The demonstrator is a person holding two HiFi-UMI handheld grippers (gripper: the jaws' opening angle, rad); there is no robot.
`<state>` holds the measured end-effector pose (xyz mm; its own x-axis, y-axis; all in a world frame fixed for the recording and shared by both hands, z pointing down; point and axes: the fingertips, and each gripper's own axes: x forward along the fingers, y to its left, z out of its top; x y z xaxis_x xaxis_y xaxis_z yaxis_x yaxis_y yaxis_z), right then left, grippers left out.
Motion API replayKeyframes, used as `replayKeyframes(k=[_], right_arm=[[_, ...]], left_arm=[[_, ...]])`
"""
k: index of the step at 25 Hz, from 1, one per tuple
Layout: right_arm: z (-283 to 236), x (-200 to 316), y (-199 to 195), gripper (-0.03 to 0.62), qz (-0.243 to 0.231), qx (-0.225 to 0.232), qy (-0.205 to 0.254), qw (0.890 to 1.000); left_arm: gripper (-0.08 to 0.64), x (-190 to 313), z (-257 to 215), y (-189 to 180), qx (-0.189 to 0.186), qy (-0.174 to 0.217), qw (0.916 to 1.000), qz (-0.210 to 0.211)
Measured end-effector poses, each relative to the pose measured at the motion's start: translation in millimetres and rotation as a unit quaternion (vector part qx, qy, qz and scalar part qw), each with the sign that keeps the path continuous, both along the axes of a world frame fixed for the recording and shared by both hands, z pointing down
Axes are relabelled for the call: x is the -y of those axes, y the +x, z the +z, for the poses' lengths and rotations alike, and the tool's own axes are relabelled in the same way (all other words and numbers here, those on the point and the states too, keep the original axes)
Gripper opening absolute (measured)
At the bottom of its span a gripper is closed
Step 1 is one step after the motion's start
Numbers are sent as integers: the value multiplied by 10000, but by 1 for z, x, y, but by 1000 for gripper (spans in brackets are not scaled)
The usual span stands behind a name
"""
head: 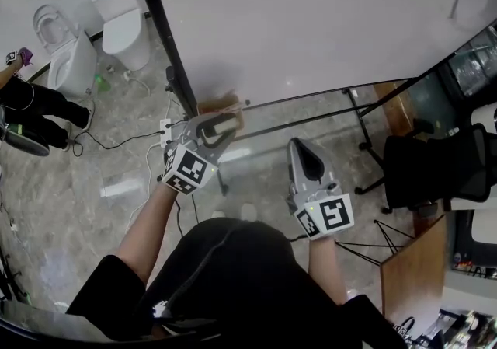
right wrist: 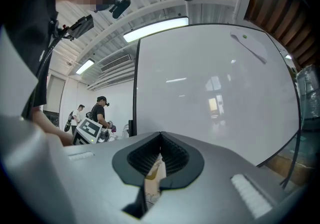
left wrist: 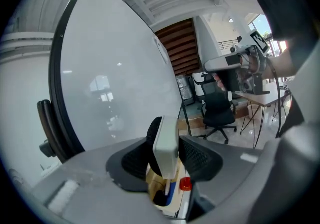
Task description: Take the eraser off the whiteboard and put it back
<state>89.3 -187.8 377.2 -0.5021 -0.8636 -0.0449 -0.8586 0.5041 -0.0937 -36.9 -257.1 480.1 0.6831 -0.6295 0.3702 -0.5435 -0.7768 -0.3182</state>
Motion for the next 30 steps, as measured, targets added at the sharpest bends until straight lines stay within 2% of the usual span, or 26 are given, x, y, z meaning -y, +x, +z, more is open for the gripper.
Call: replayKeyframes(k=[22,30], right_arm=[[6,5,19,9,223,-13,-93,9997],[7,5,25,9,296,-28,-118,9995]], left_arm=[[189,16,46,14,819,-244,9961,230],[195,20,58,18,1004,-352,9942,174]])
